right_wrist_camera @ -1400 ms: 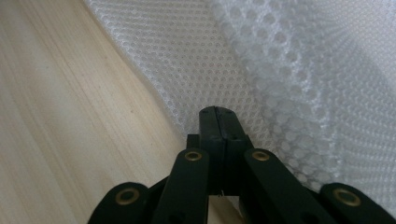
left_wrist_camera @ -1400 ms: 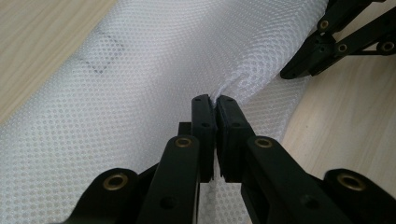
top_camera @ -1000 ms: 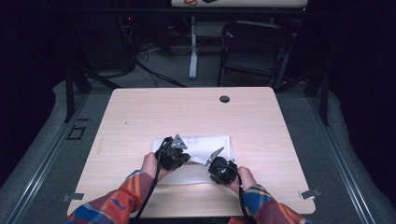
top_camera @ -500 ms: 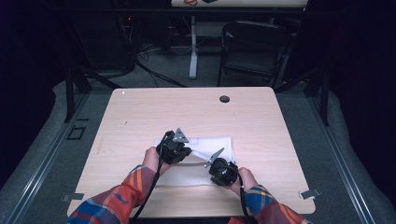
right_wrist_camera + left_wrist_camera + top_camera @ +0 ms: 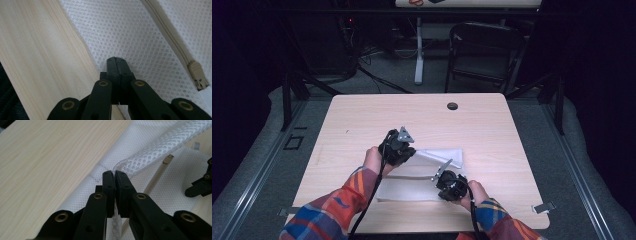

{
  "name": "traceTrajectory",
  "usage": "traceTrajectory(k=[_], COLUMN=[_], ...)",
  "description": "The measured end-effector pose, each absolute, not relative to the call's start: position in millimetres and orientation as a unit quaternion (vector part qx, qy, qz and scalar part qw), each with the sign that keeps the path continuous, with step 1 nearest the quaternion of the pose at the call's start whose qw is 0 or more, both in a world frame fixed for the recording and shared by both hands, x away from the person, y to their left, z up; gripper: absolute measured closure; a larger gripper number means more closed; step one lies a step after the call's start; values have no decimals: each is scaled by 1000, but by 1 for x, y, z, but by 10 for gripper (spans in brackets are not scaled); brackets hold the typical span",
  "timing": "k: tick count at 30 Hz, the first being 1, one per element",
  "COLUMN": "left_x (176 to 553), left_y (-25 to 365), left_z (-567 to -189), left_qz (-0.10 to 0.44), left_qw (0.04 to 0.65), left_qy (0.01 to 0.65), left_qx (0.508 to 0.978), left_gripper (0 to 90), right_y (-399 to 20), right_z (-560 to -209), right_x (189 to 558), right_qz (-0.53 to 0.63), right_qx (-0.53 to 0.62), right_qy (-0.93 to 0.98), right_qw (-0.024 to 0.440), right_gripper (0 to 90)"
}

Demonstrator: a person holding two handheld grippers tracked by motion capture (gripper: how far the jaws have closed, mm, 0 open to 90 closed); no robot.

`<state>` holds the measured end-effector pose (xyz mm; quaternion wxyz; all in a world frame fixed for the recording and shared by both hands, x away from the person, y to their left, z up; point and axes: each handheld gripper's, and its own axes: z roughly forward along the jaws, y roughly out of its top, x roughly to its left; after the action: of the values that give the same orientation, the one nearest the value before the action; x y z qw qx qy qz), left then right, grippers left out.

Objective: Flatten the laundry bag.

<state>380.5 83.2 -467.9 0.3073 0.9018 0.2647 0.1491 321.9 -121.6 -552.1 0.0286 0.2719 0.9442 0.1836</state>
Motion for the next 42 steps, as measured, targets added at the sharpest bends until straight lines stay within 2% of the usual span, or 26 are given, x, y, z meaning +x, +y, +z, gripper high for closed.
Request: traceTrajectory(k=[29, 42], left_x=[412, 431], left_y=[81, 72], left_z=[-435, -431], left_qz=[199, 221], left_qw=[298, 306], left_qy=[273, 282], left_qx=[893, 882], left_gripper=[871, 871], right_y=[-125, -123], right_z=[-550, -550], right_x=[312, 301], right_qz=[170, 164], right_qx=[255, 241], right_qy=[952, 956], right_qw=[14, -8], right_gripper=[900, 900])
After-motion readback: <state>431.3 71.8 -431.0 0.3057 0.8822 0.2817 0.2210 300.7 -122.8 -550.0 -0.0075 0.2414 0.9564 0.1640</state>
